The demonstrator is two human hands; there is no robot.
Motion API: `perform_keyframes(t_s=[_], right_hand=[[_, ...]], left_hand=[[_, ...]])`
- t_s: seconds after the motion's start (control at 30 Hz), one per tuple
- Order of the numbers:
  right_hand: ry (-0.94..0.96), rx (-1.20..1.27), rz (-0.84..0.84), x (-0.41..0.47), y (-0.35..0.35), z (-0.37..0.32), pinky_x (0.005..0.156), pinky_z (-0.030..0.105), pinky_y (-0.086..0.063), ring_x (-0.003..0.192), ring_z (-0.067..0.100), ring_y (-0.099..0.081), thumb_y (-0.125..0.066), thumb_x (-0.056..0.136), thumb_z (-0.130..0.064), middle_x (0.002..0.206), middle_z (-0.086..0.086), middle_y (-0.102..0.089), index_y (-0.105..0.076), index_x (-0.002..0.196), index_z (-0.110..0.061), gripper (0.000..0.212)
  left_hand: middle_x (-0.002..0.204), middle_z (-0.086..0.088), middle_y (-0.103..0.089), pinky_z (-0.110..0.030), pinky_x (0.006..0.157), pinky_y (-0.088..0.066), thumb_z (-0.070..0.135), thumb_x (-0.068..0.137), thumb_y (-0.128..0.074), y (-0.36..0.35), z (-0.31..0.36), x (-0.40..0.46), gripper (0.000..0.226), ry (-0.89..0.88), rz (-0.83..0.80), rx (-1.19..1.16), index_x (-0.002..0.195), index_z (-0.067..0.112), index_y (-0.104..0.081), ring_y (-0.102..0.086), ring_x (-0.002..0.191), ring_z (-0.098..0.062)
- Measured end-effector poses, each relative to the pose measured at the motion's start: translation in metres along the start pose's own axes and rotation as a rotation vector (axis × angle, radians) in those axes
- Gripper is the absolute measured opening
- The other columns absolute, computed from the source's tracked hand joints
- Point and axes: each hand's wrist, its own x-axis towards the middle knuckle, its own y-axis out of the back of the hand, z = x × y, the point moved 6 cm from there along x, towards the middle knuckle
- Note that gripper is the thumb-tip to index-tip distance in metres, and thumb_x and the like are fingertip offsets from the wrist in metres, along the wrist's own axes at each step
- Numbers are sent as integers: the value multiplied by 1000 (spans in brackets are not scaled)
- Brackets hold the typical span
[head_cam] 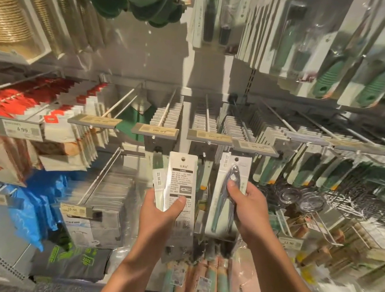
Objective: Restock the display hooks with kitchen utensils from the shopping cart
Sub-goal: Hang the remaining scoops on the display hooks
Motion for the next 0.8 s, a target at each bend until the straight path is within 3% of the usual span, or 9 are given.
perform_keyframes(t_s=[0.13, 0.23, 0.37, 0.6, 0.73, 0.8], right_hand=[[16, -12, 40, 2, 11, -5, 101, 55, -55, 100, 21, -75, -63, 103, -22, 103, -3, -80, -76, 106, -22, 13], [21, -20, 26, 7, 18, -10, 105, 50, -53, 110, 16, -72, -61, 104, -31, 113, -9, -77, -72, 119, -26, 20], [0, -22, 6, 20, 26, -4, 105, 52, -52, 112, 19, -71, -62, 100, -37, 116, -8, -76, -71, 122, -27, 26], [-24, 77, 115, 40, 35, 15, 106, 55, -51, 120, 23, -67, -75, 74, -60, 129, -3, -71, -64, 133, -25, 69], [-53, 71, 87, 53, 26, 5, 111, 51, -46, 129, 24, -60, -73, 75, -64, 138, -4, -64, -59, 139, -23, 77], [-88, 71, 73, 60, 22, 0, 117, 47, -37, 141, 26, -47, -70, 90, -53, 150, -3, -51, -45, 152, -18, 75]], left_hand=[[95, 18, -77, -23, 75, -54, 10, 93, -74, -23, 0, -2, 32, 26, -62, -2, 115, 29, -60, -73, 89, -2], [96, 18, -77, -18, 72, -55, 5, 94, -70, -42, 2, -6, 32, 2, -132, 18, 112, 30, -61, -73, 89, -1], [112, 8, -76, -36, 92, -57, 13, 93, -73, -59, -2, -9, 41, 12, -153, 19, 128, 26, -59, -73, 101, -8], [116, 5, -76, -37, 94, -56, 8, 96, -69, -72, 3, -11, 39, -66, -181, 26, 130, 24, -61, -73, 107, -12], [124, 2, -74, -43, 98, -55, 13, 96, -72, -74, -1, -10, 45, -73, -158, -13, 137, 22, -56, -71, 114, -17], [125, 2, -74, -39, 97, -56, 11, 95, -73, -74, -6, -11, 47, -63, -138, -35, 137, 21, -55, -71, 115, -17]])
